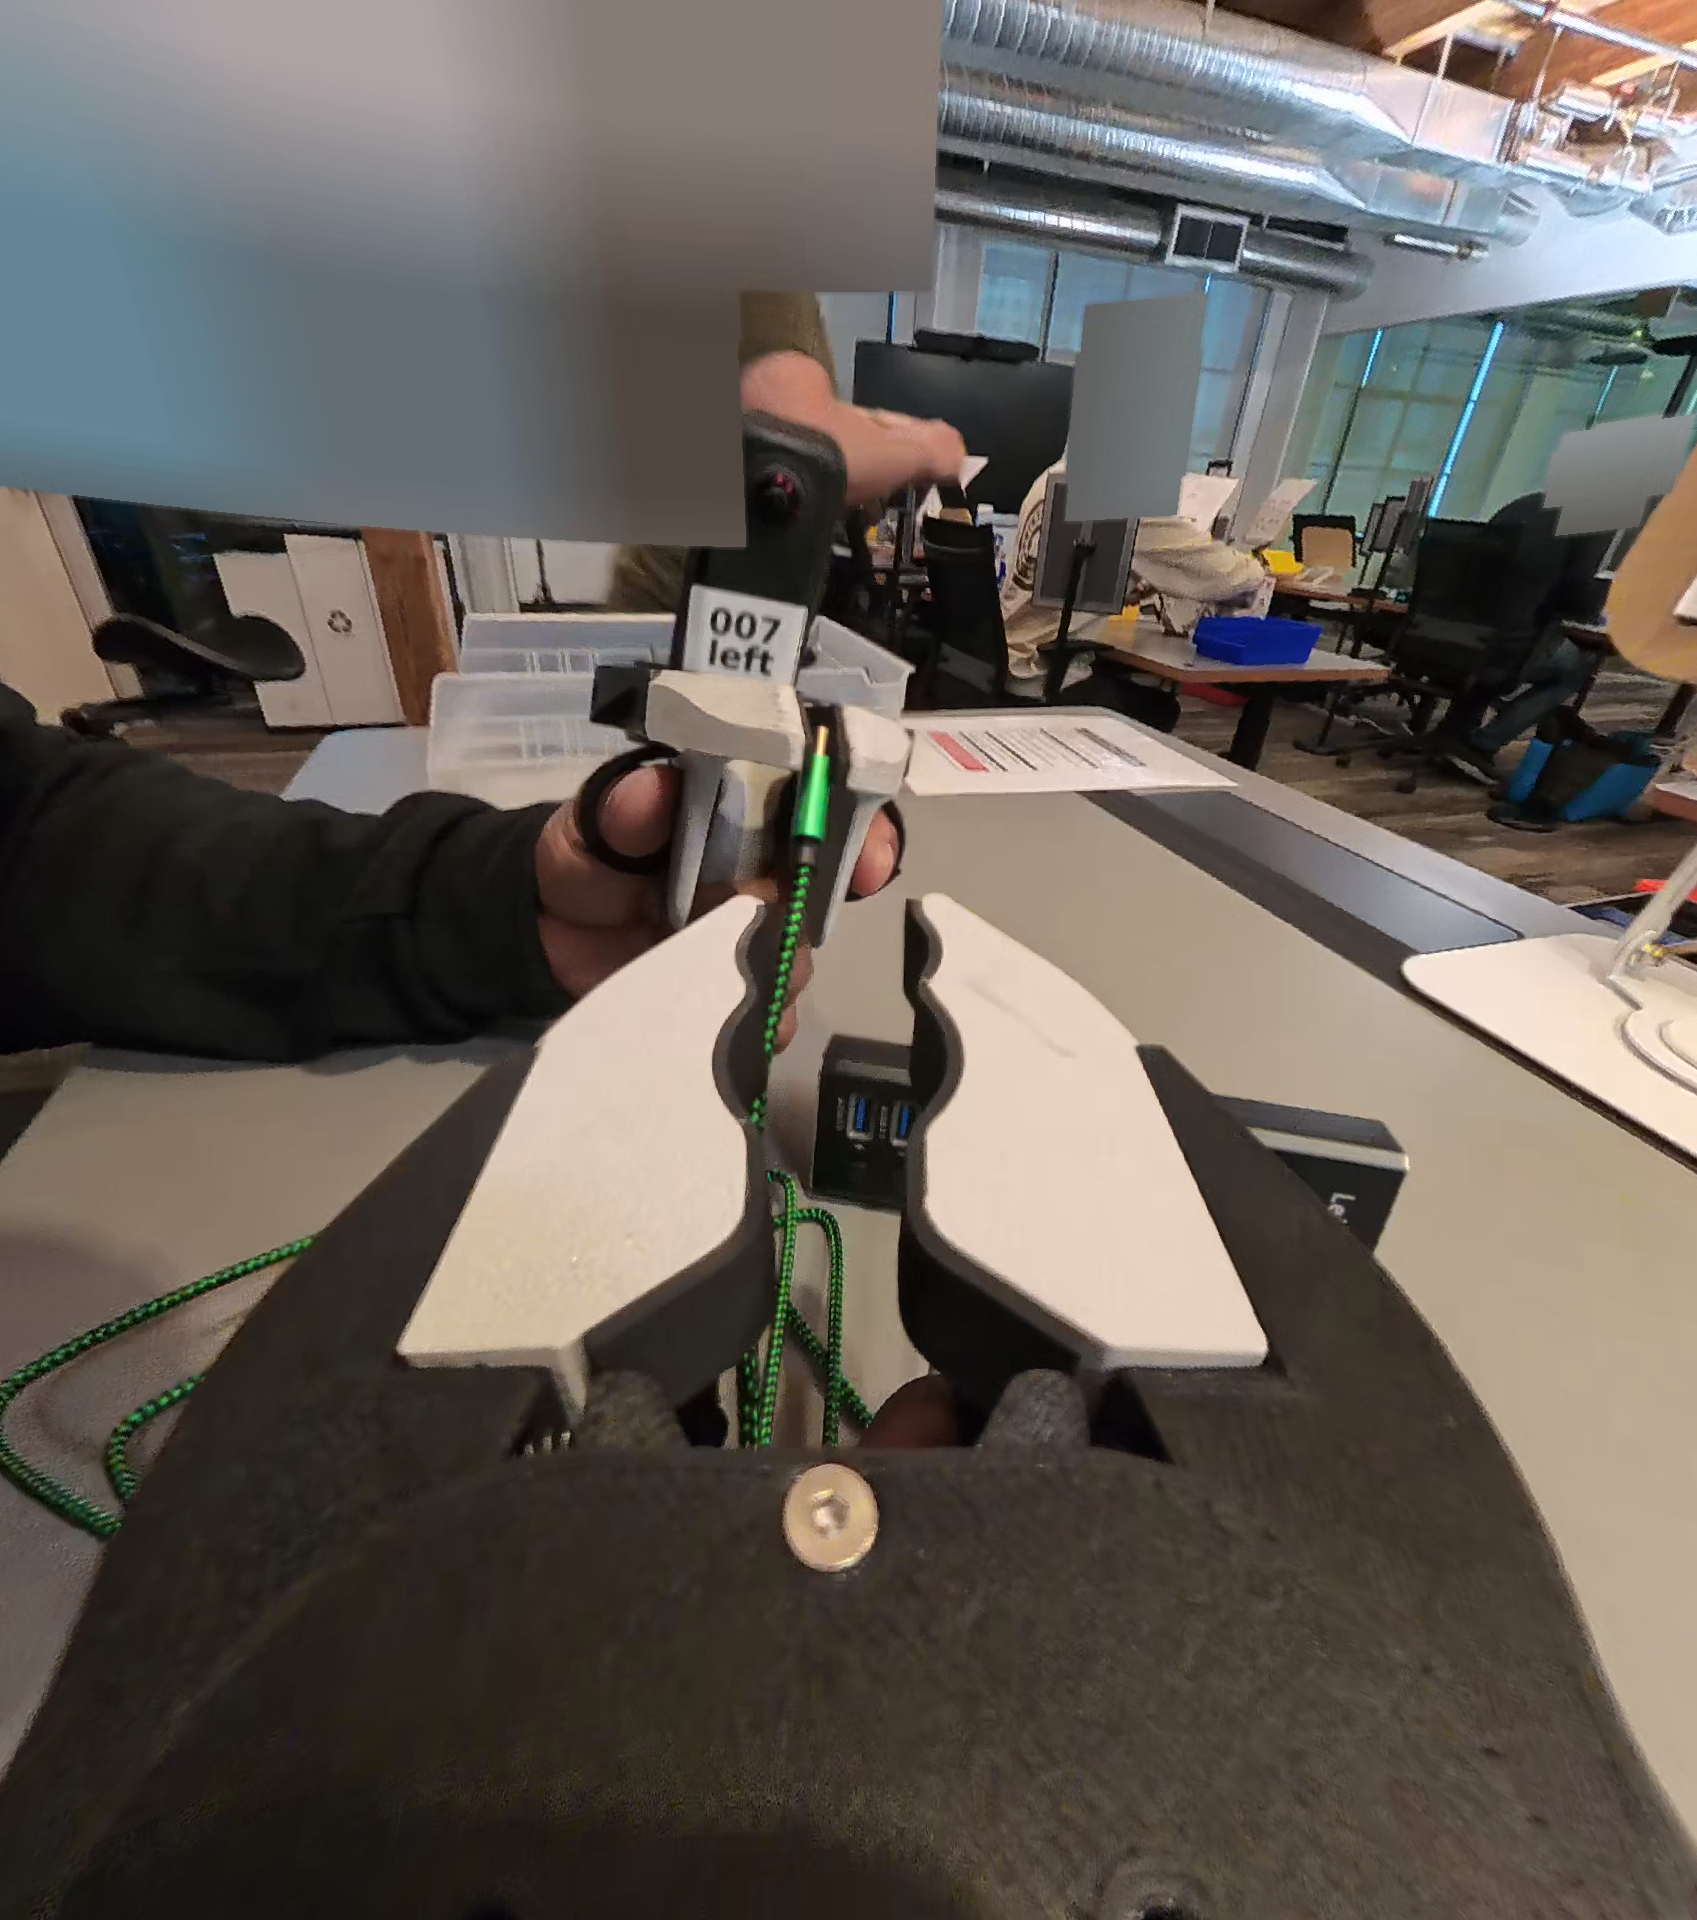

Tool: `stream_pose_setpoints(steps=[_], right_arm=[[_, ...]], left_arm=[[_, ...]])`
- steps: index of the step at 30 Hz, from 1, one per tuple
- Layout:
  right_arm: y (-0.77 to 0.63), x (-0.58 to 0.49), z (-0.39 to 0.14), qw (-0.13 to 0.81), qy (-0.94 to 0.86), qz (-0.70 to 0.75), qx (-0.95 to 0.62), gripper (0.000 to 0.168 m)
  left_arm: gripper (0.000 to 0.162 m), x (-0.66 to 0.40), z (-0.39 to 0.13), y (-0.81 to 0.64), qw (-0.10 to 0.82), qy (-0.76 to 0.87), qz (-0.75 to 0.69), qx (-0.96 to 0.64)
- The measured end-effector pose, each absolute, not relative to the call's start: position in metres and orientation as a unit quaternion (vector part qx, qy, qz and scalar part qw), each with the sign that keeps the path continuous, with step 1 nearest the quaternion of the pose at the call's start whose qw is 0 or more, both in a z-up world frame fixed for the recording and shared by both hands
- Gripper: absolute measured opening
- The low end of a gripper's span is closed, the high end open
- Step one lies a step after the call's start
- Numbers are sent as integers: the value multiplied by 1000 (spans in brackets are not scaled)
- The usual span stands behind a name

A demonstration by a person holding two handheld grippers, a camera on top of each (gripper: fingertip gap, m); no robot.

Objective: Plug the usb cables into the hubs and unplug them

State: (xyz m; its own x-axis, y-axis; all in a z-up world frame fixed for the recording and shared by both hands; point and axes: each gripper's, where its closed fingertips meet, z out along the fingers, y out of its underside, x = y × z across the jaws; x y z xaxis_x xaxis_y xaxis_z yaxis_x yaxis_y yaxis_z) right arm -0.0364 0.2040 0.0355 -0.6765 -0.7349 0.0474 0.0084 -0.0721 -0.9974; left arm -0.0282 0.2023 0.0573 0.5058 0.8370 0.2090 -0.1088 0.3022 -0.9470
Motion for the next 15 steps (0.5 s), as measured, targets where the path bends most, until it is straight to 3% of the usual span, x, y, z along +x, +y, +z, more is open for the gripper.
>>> stream_pose_setpoints(steps=[15], right_arm=[[196,-85,64,260,610,-710,-237,30]], left_arm=[[5,-27,73,179,762,-389,348,-383]])
